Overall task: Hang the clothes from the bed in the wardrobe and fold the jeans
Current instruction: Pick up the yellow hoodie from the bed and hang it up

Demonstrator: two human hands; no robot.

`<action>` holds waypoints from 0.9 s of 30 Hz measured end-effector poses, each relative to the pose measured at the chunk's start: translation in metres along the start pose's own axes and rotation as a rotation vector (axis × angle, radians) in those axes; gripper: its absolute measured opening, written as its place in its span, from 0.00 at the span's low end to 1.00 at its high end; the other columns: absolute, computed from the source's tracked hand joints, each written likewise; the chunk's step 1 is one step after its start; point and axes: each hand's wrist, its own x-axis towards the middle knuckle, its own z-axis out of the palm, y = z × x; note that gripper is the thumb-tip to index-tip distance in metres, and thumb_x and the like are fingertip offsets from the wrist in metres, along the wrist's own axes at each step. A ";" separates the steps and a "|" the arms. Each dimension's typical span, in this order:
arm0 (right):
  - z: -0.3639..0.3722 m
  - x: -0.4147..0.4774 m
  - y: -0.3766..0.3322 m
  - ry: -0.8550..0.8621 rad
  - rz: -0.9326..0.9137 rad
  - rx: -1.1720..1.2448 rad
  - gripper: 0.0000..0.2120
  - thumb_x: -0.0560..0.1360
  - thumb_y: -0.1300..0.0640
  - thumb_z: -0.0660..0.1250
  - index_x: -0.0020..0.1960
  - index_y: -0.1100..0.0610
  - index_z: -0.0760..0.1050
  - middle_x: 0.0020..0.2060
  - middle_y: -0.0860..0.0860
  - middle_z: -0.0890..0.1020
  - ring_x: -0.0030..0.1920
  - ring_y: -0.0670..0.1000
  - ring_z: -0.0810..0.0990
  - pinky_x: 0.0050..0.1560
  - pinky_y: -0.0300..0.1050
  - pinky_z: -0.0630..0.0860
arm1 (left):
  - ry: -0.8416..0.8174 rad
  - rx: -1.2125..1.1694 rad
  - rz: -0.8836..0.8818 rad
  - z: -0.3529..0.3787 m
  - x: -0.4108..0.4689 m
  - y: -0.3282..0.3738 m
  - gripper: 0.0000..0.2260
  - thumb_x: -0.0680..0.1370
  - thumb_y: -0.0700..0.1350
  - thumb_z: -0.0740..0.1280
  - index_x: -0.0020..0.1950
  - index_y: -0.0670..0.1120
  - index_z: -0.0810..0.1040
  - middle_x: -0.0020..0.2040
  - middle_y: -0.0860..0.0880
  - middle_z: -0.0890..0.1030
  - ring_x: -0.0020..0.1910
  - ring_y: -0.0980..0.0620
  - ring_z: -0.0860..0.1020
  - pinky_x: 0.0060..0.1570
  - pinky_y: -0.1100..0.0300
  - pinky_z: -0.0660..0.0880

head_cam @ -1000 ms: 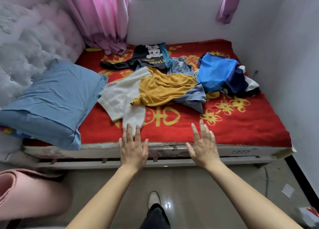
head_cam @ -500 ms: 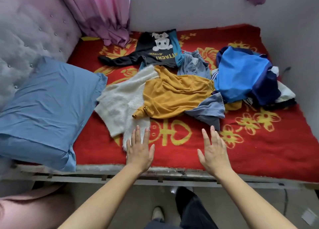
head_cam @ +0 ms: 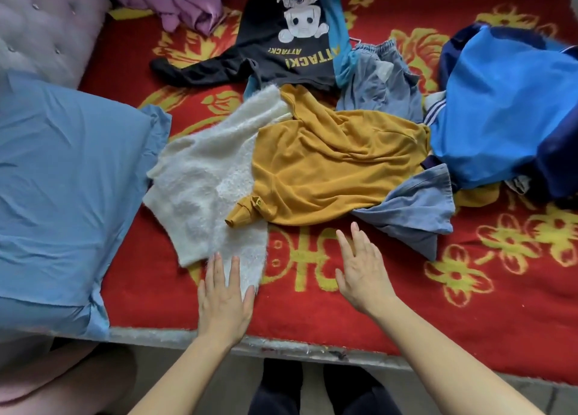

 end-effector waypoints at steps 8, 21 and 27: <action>0.079 0.125 -0.015 0.098 0.091 -0.086 0.43 0.77 0.61 0.62 0.81 0.53 0.37 0.79 0.62 0.36 0.80 0.62 0.41 0.79 0.56 0.49 | 0.038 -0.041 0.094 0.084 0.173 -0.006 0.41 0.76 0.51 0.69 0.81 0.46 0.49 0.80 0.38 0.45 0.79 0.39 0.48 0.74 0.40 0.55; 0.097 0.132 -0.008 0.596 0.285 0.186 0.11 0.77 0.55 0.57 0.38 0.58 0.70 0.33 0.58 0.75 0.37 0.62 0.74 0.43 0.56 0.66 | -0.100 -0.229 0.074 0.122 0.193 -0.020 0.15 0.67 0.48 0.55 0.47 0.47 0.76 0.44 0.39 0.80 0.44 0.36 0.77 0.35 0.53 0.63; 0.114 0.021 -0.007 0.050 0.012 0.255 0.14 0.71 0.51 0.58 0.30 0.57 0.68 0.25 0.57 0.75 0.31 0.61 0.75 0.40 0.52 0.69 | -0.502 -0.054 -0.062 0.169 0.092 -0.045 0.09 0.74 0.46 0.60 0.50 0.47 0.77 0.52 0.40 0.81 0.53 0.38 0.77 0.44 0.51 0.70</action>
